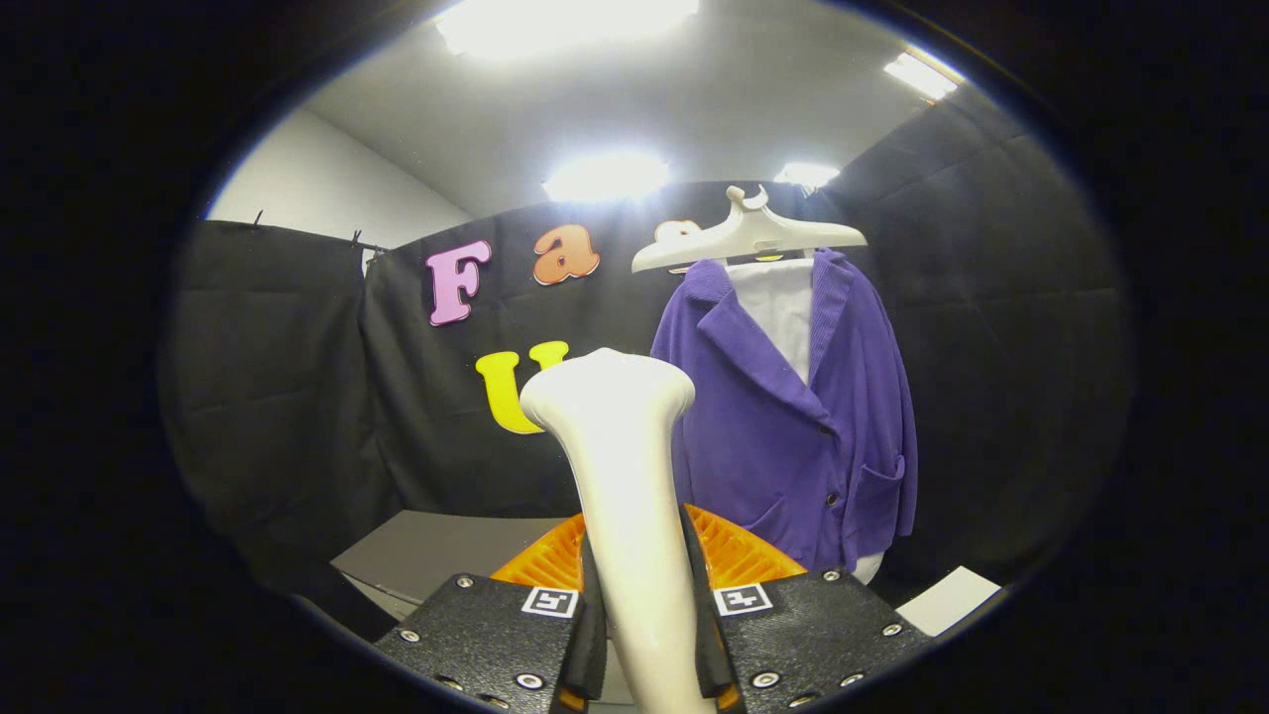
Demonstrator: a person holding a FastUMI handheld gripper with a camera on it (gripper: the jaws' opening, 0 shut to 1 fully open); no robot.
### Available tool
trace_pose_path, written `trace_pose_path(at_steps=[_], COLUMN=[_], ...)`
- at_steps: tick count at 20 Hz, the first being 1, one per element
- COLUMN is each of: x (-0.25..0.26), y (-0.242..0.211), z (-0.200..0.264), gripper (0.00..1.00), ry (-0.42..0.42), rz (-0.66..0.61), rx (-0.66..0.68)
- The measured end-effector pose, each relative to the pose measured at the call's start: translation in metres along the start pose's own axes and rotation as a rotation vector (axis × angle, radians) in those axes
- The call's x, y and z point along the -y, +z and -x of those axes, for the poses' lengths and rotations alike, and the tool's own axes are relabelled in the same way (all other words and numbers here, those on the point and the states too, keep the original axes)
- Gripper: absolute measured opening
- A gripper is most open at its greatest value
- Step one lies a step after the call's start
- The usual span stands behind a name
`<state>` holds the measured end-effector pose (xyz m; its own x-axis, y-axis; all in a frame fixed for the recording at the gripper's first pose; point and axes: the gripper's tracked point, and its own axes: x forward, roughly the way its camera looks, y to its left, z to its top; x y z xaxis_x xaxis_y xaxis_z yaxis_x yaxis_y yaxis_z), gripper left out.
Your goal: Iron the clothes twice with a garment steamer, once on the left side and once on the right side.
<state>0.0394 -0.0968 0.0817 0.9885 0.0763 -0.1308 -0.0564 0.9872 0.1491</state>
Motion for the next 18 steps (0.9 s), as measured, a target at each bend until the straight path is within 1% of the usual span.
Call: trace_pose_path(at_steps=[5, 9, 13, 15, 18], x=[0.039, 0.065, 0.080, 0.079, 0.077], y=[0.045, 0.064, 0.071, 0.068, 0.062], z=[-0.021, -0.049, -0.077, -0.091, -0.120], gripper=[0.35, 0.35, 0.35, 0.35, 0.35], ry=[-0.072, -0.138, -0.195, -0.207, -0.218], rz=[-0.015, -0.045, -0.073, -0.088, -0.069], rx=[0.077, 0.108, 0.133, 0.136, 0.126])
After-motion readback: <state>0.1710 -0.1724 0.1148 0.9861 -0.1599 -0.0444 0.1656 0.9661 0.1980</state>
